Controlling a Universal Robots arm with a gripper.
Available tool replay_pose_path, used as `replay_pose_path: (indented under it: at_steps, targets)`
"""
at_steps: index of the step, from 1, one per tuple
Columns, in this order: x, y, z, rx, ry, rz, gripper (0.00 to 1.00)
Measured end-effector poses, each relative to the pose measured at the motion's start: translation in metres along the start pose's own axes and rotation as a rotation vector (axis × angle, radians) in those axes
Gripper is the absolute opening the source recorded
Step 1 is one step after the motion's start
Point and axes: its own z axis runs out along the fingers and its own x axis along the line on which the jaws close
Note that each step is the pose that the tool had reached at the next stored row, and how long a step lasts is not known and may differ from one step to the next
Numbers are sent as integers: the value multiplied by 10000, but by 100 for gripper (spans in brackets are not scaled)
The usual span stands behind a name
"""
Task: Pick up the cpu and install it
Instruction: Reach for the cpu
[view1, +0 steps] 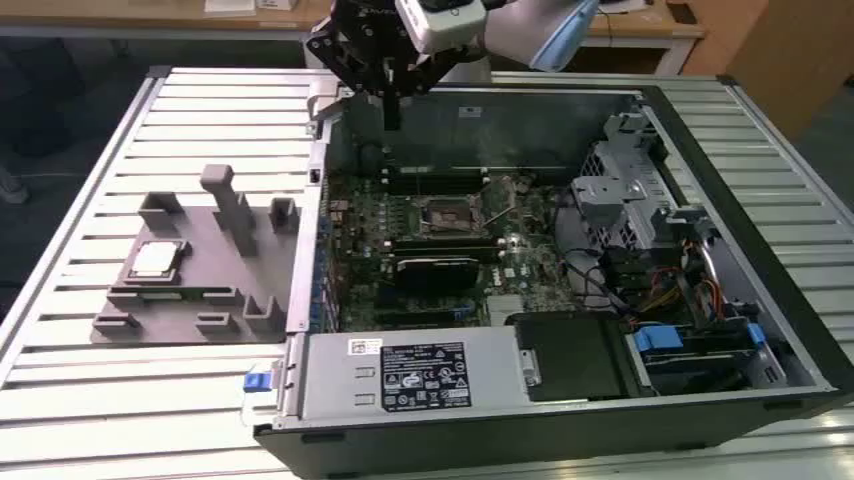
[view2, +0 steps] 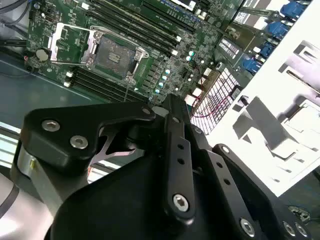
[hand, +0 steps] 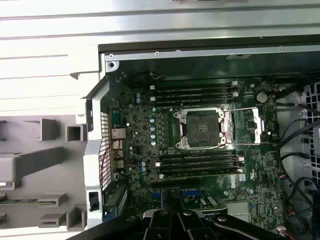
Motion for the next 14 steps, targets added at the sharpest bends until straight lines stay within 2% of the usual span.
replay_pose_path:
  at_steps: [14]
  targets:
    - [12,-1,0,0,0,1,11]
